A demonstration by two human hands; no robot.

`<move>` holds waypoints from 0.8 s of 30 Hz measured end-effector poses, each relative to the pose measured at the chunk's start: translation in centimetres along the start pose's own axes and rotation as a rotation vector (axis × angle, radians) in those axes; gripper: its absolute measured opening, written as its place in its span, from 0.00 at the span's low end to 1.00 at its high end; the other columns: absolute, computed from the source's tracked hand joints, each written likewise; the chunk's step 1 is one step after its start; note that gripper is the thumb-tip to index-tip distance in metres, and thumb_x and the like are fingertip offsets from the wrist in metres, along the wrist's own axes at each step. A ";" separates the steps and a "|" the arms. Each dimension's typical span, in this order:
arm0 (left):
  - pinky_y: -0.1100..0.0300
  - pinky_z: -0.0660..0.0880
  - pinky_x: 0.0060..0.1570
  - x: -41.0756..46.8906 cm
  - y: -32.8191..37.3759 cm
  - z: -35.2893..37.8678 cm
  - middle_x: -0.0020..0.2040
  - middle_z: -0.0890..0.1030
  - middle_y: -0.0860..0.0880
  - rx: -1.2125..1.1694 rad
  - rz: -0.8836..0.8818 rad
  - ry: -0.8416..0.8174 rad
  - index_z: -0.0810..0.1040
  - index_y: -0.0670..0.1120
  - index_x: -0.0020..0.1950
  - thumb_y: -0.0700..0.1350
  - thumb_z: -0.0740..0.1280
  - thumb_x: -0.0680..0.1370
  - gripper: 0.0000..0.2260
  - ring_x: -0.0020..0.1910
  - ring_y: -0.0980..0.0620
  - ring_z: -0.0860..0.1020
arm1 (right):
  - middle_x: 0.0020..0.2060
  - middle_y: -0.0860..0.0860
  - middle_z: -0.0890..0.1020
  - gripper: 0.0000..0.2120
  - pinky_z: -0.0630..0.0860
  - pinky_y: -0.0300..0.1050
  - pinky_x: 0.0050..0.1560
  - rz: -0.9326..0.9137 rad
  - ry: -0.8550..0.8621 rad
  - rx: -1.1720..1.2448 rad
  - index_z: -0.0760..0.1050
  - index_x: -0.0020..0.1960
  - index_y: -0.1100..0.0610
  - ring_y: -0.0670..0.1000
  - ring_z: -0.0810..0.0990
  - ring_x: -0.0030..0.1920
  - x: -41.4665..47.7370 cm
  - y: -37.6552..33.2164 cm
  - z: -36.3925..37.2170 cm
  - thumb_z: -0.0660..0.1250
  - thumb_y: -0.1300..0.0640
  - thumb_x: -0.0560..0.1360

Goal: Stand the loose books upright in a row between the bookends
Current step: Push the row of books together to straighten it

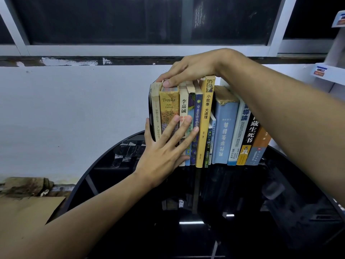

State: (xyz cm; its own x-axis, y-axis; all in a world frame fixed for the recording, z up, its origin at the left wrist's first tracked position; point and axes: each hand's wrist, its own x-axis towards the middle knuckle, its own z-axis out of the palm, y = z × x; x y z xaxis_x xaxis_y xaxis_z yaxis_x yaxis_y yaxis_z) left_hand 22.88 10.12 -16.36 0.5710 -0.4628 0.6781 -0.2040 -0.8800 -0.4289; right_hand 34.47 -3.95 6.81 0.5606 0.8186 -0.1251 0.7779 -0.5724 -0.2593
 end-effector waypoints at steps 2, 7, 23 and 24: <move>0.22 0.51 0.68 0.0 0.1 -0.1 0.83 0.47 0.45 -0.003 0.001 0.003 0.52 0.51 0.83 0.63 0.59 0.83 0.34 0.82 0.44 0.44 | 0.60 0.34 0.78 0.24 0.68 0.38 0.62 0.012 0.009 0.002 0.75 0.68 0.33 0.40 0.76 0.63 -0.1 -0.2 0.0 0.62 0.30 0.73; 0.22 0.51 0.68 -0.1 0.5 -0.1 0.83 0.47 0.43 -0.013 -0.002 0.000 0.53 0.48 0.83 0.60 0.62 0.83 0.34 0.83 0.45 0.45 | 0.60 0.35 0.78 0.25 0.68 0.36 0.62 0.027 0.020 -0.008 0.75 0.67 0.32 0.40 0.76 0.63 -0.1 0.0 0.0 0.62 0.29 0.72; 0.23 0.47 0.70 -1.2 -1.0 -3.3 0.84 0.49 0.47 -0.131 0.005 -0.090 0.52 0.54 0.83 0.59 0.66 0.80 0.36 0.83 0.47 0.47 | 0.63 0.36 0.76 0.22 0.70 0.37 0.61 0.016 0.065 -0.042 0.76 0.70 0.39 0.41 0.75 0.64 0.4 -0.9 -0.3 0.65 0.36 0.78; 0.23 0.46 0.70 -1.3 -1.0 -3.5 0.84 0.49 0.48 -0.125 0.008 -0.090 0.52 0.55 0.83 0.60 0.66 0.80 0.36 0.83 0.47 0.48 | 0.62 0.36 0.76 0.22 0.69 0.37 0.59 0.019 0.082 -0.040 0.76 0.70 0.40 0.41 0.73 0.65 0.2 -0.9 -0.2 0.65 0.37 0.78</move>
State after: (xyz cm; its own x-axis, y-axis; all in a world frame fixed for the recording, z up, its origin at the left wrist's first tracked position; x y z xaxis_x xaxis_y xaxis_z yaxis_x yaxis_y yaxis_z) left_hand 19.54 11.18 -14.71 0.6370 -0.4634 0.6160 -0.3032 -0.8853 -0.3525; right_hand 33.99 -3.30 7.24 0.5957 0.8016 -0.0500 0.7765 -0.5907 -0.2192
